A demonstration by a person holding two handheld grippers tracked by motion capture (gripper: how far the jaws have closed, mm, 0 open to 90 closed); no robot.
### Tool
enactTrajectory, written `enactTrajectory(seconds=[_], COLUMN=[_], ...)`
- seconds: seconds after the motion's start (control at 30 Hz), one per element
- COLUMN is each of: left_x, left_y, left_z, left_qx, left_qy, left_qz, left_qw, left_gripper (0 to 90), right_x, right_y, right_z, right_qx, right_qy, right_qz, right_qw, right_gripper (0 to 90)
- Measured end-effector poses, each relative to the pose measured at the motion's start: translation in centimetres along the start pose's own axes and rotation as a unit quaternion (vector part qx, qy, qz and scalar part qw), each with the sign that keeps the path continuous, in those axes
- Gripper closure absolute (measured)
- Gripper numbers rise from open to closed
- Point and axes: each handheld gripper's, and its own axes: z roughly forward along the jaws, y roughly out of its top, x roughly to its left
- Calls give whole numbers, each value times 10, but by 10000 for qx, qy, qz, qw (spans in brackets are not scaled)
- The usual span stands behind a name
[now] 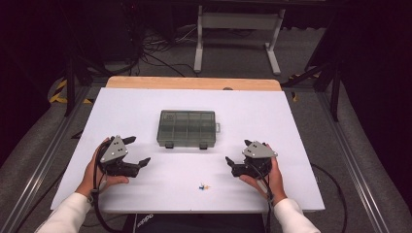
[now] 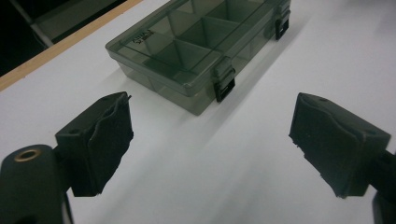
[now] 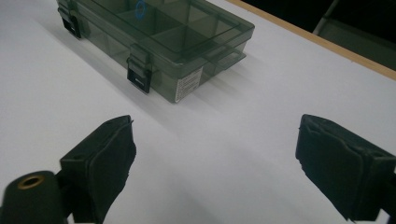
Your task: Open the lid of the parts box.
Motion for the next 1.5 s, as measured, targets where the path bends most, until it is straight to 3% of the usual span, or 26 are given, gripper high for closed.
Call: enactTrajectory(seconds=[0.1,0.2,0.33,0.47,0.57,0.7,0.87,1.03,1.5], left_x=[2,8,16,23,25,27,28,27,28], left_y=[3,4,4,6,6,8,11,14,13], left_z=[7,22,37,47,54,64,72,78,86], left_qx=[86,286,553,615,719,816,922,1028,1136], left_qy=[-5,-140,-153,-273,-338,-356,-393,-382,-410], left_qz=[33,-20,9,-122,-91,-99,-69,100,103], left_qw=[10000,9995,9984,9977,9968,9960,9949,9939,9926], left_gripper=[165,185,254,303,344,364,412,490,487], right_x=[-1,-4,-9,-8,-7,-4,0,2,1], right_y=[5,11,21,25,27,31,35,36,34], right_z=[10,21,35,50,58,67,74,76,76], right_qx=[99,217,310,525,665,694,690,736,772], right_qy=[80,186,302,425,538,572,740,830,879], right_qz=[1,66,224,186,128,81,26,-64,43], right_qw=[9999,9996,9988,9975,9963,9959,9949,9938,9931], right_gripper=[163,184,214,203,198,295,483,584,628])
